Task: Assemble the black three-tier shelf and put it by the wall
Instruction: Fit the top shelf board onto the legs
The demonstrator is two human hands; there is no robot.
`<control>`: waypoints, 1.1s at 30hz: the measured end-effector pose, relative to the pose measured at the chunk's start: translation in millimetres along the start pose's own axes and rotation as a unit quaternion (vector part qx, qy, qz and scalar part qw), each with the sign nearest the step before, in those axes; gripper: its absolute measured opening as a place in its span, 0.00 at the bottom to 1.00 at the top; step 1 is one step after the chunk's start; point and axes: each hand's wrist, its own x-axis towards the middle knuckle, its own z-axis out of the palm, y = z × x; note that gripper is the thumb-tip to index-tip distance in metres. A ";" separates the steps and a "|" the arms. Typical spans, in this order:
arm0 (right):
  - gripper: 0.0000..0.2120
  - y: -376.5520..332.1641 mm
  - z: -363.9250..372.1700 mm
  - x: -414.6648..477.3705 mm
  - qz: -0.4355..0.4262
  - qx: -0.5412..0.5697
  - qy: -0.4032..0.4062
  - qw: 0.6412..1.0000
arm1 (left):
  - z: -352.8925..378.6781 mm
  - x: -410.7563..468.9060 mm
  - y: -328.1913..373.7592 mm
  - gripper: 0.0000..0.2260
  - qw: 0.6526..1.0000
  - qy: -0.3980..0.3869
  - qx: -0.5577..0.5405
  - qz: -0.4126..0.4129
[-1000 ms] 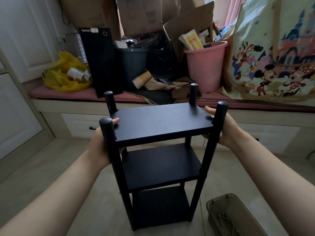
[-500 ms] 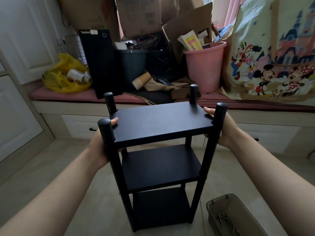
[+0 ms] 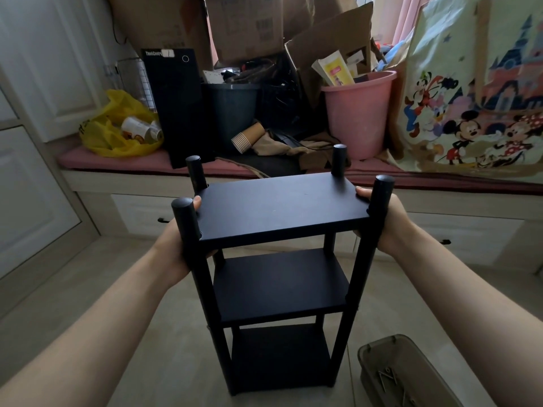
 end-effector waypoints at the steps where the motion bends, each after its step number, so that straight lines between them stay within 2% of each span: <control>1: 0.11 0.5 2.1 -0.8 -0.003 0.009 0.003 1.000 | -1.0 -0.6 0.9 0.12 1.000 -0.002 0.011 0.008; 4: 0.11 3.1 8.3 -3.0 -0.018 0.040 0.013 0.999 | -6.3 -0.9 3.0 0.17 0.999 -0.003 0.035 0.033; 8: 0.09 10.3 17.6 0.2 -0.046 0.065 0.064 0.995 | -11.8 1.9 4.2 0.17 0.993 0.076 0.068 0.053; 11: 0.15 16.8 23.4 -1.2 -0.085 0.064 0.086 0.991 | -11.4 4.6 3.4 0.19 0.986 0.115 0.100 0.062; 13: 0.20 21.2 25.9 -3.3 -0.104 0.077 0.096 0.987 | -12.0 5.6 1.5 0.17 0.985 0.123 0.099 0.063; 16: 0.13 27.6 29.7 -5.0 -0.118 0.076 0.120 0.983 | -12.3 8.9 -4.1 0.09 0.978 0.132 0.151 0.058; 19: 0.08 32.8 33.9 -5.1 -0.119 0.066 0.133 0.982 | -4.5 9.4 -15.8 0.16 0.960 0.194 0.202 0.020; 21: 0.05 34.8 37.0 -7.6 -0.119 0.063 0.138 0.981 | 7.4 5.6 -24.1 0.14 0.959 0.226 0.172 -0.001; 22: 0.03 36.0 38.4 -8.9 -0.119 0.063 0.142 0.981 | 14.5 3.1 -28.7 0.09 0.967 0.209 0.145 -0.015; 24: 0.03 40.2 41.2 -11.1 -0.118 0.060 0.150 0.980 | 34.4 -2.4 -35.0 0.06 0.990 0.114 0.060 -0.061; 27: 0.05 47.4 47.9 -15.8 -0.113 0.065 0.151 0.980 | 64.0 -6.5 -38.7 0.14 0.994 -0.002 -0.053 -0.096; 33: 0.06 57.3 50.6 -19.2 -0.107 0.048 0.156 0.981 | 101.2 -6.4 -40.5 0.16 0.973 -0.061 -0.207 -0.085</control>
